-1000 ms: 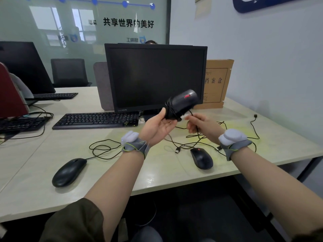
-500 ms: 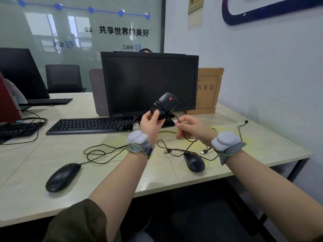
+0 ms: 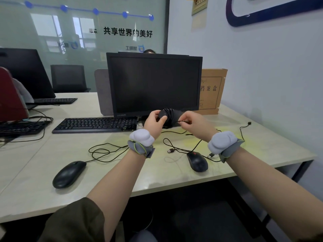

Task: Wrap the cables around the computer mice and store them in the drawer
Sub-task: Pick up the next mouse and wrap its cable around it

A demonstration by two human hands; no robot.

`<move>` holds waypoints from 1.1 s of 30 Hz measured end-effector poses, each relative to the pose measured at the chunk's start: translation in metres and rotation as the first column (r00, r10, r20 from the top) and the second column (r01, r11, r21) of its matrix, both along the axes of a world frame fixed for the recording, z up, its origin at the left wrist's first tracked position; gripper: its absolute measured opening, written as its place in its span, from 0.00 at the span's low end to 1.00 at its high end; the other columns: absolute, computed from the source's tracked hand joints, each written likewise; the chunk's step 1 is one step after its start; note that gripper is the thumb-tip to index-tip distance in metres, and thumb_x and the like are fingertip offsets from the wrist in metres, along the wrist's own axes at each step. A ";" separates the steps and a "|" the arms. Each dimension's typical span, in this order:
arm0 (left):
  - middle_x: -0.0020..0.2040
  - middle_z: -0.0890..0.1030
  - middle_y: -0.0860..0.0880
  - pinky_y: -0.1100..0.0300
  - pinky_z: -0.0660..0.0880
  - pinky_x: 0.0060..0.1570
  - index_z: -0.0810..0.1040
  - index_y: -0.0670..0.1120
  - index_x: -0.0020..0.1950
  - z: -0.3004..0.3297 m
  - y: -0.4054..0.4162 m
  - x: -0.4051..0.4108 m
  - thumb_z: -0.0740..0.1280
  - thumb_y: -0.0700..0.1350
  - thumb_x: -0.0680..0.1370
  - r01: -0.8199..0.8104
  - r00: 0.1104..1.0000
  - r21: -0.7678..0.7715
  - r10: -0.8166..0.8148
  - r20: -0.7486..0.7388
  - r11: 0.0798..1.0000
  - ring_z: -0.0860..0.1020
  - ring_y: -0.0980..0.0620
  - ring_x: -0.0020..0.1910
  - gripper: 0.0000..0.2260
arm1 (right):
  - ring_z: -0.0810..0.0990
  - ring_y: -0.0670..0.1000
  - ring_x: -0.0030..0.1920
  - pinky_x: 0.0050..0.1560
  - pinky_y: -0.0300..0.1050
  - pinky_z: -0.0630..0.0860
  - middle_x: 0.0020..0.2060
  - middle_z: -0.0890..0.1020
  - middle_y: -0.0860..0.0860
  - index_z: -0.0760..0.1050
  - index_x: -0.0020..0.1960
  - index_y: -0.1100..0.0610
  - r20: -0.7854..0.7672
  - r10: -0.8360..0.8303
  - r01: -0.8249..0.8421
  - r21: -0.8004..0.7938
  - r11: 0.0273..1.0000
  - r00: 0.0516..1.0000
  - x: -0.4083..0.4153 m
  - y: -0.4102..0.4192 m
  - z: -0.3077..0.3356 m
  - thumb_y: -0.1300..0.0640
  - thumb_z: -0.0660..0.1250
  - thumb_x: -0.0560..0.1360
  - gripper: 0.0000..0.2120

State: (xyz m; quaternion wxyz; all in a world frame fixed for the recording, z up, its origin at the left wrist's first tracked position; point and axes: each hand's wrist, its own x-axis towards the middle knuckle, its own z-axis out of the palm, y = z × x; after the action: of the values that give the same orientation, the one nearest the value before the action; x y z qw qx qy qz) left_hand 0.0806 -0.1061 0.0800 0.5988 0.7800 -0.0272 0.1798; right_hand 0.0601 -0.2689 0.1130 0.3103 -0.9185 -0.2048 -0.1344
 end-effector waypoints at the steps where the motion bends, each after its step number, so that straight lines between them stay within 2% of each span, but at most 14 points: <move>1: 0.60 0.77 0.42 0.49 0.72 0.62 0.69 0.42 0.66 0.001 0.001 -0.001 0.63 0.42 0.78 0.037 0.999 0.053 -0.036 -0.014 0.998 0.75 0.44 0.60 0.17 | 0.74 0.48 0.36 0.37 0.39 0.72 0.36 0.77 0.50 0.73 0.49 0.56 -0.046 0.021 -0.016 0.107 0.994 0.999 0.000 -0.001 0.002 0.59 0.62 0.76 0.03; 3: 0.61 0.75 0.41 0.49 0.72 0.64 0.68 0.42 0.68 0.002 0.004 -0.004 0.61 0.41 0.79 0.137 0.988 0.057 -0.132 -0.076 0.989 0.75 0.44 0.60 0.17 | 0.73 0.46 0.32 0.33 0.33 0.73 0.33 0.76 0.50 0.72 0.49 0.57 -0.120 0.081 -0.043 0.291 0.956 0.990 0.001 -0.003 0.007 0.60 0.61 0.77 0.02; 5: 0.56 0.76 0.42 0.54 0.75 0.60 0.68 0.40 0.68 0.002 0.004 -0.011 0.58 0.39 0.80 0.292 0.942 -0.121 -0.308 -0.137 0.949 0.75 0.46 0.56 0.16 | 0.73 0.46 0.31 0.31 0.31 0.72 0.33 0.75 0.50 0.71 0.50 0.58 -0.143 0.119 -0.056 0.378 0.924 0.983 0.002 -0.008 0.009 0.61 0.61 0.77 0.03; 7: 0.49 0.76 0.45 0.63 0.77 0.48 0.68 0.38 0.67 0.003 0.005 -0.018 0.56 0.37 0.81 0.421 0.864 -0.303 -0.480 -0.153 0.855 0.75 0.51 0.47 0.15 | 0.71 0.48 0.30 0.32 0.36 0.70 0.33 0.75 0.51 0.72 0.50 0.58 -0.149 0.150 -0.076 0.414 0.907 0.977 0.003 -0.012 0.011 0.61 0.63 0.77 0.03; 9: 0.47 0.74 0.46 0.62 0.73 0.46 0.69 0.38 0.65 0.003 0.009 -0.022 0.54 0.37 0.81 0.508 0.779 -0.428 -0.611 -0.141 0.747 0.73 0.53 0.44 0.14 | 0.69 0.49 0.30 0.32 0.38 0.67 0.32 0.76 0.52 0.73 0.47 0.58 -0.162 0.172 -0.085 0.439 0.894 0.972 0.004 -0.016 0.013 0.62 0.66 0.75 0.02; 14: 0.46 0.77 0.46 0.62 0.79 0.45 0.74 0.43 0.52 0.000 0.013 -0.030 0.53 0.41 0.81 0.544 0.665 -0.616 -0.741 -0.098 0.570 0.76 0.49 0.43 0.11 | 0.76 0.45 0.32 0.29 0.34 0.75 0.34 0.77 0.50 0.75 0.41 0.56 -0.295 0.255 -0.049 0.562 0.826 0.921 0.004 -0.020 0.020 0.60 0.67 0.74 0.04; 17: 0.43 0.81 0.47 0.61 0.80 0.46 0.74 0.42 0.53 0.000 0.008 -0.032 0.52 0.42 0.82 0.543 0.634 -0.674 -0.771 -0.062 0.500 0.79 0.50 0.42 0.12 | 0.77 0.43 0.29 0.28 0.35 0.75 0.34 0.77 0.50 0.75 0.40 0.56 -0.418 0.423 0.065 0.769 0.636 0.804 0.002 -0.022 0.019 0.56 0.63 0.77 0.07; 20: 0.43 0.83 0.46 0.61 0.80 0.47 0.76 0.41 0.53 0.002 0.001 -0.033 0.51 0.44 0.82 0.539 0.603 -0.748 -0.797 0.024 0.386 0.82 0.52 0.42 0.15 | 0.78 0.47 0.31 0.32 0.36 0.75 0.31 0.80 0.49 0.78 0.39 0.56 -0.336 0.545 0.098 0.903 0.419 0.768 0.002 -0.022 0.008 0.60 0.60 0.75 0.10; 22: 0.48 0.82 0.43 0.59 0.80 0.51 0.75 0.40 0.54 0.009 -0.006 -0.031 0.51 0.46 0.82 0.505 0.625 -0.806 -0.775 0.095 0.308 0.80 0.50 0.48 0.16 | 0.71 0.47 0.27 0.27 0.34 0.68 0.25 0.75 0.48 0.72 0.38 0.58 -0.313 0.461 0.063 0.875 0.480 0.830 0.003 -0.017 -0.004 0.63 0.56 0.78 0.12; 24: 0.50 0.81 0.41 0.59 0.79 0.52 0.75 0.38 0.54 0.017 -0.013 -0.028 0.52 0.46 0.82 0.461 0.677 -0.852 -0.720 0.156 0.248 0.77 0.49 0.52 0.16 | 0.65 0.45 0.21 0.23 0.35 0.61 0.20 0.70 0.48 0.69 0.37 0.58 -0.285 0.288 0.039 0.769 0.638 0.914 0.002 -0.009 -0.015 0.58 0.52 0.81 0.15; 26: 0.48 0.82 0.41 0.60 0.79 0.50 0.75 0.38 0.53 0.022 -0.020 -0.027 0.52 0.46 0.82 0.440 0.726 -0.858 -0.667 0.168 0.264 0.79 0.49 0.50 0.16 | 0.61 0.45 0.18 0.21 0.36 0.58 0.17 0.67 0.47 0.70 0.37 0.57 -0.190 0.175 0.012 0.708 0.706 0.966 0.000 -0.002 -0.023 0.52 0.49 0.82 0.20; 28: 0.45 0.83 0.41 0.61 0.80 0.48 0.75 0.37 0.52 0.022 -0.026 -0.029 0.52 0.45 0.82 0.427 0.766 -0.854 -0.620 0.169 0.296 0.82 0.50 0.46 0.16 | 0.60 0.44 0.17 0.21 0.35 0.58 0.16 0.66 0.47 0.70 0.36 0.57 -0.108 0.102 0.005 0.710 0.705 0.989 -0.003 0.004 -0.025 0.51 0.47 0.82 0.22; 30: 0.48 0.81 0.40 0.59 0.79 0.51 0.75 0.37 0.52 0.024 -0.029 -0.031 0.53 0.44 0.82 0.407 0.805 -0.867 -0.562 0.191 0.288 0.81 0.48 0.49 0.14 | 0.60 0.43 0.18 0.22 0.34 0.59 0.17 0.65 0.47 0.70 0.36 0.57 -0.036 0.036 -0.003 0.679 0.735 0.999 -0.006 0.009 -0.024 0.51 0.47 0.82 0.21; 33: 0.50 0.77 0.39 0.50 0.72 0.60 0.73 0.36 0.51 0.031 -0.024 -0.028 0.54 0.41 0.82 0.336 0.873 -0.929 -0.422 0.246 0.153 0.77 0.47 0.50 0.11 | 0.63 0.42 0.19 0.25 0.36 0.62 0.20 0.67 0.48 0.70 0.41 0.57 -0.052 0.071 -0.029 0.569 0.822 0.996 -0.011 0.015 -0.026 0.57 0.51 0.81 0.14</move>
State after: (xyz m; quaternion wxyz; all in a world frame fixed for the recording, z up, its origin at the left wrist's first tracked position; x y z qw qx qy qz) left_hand 0.0529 -0.1299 0.1114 0.9688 0.2312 -0.0861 -0.0246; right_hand 0.0493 -0.2535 0.0874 0.5799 -0.7831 -0.1683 -0.1485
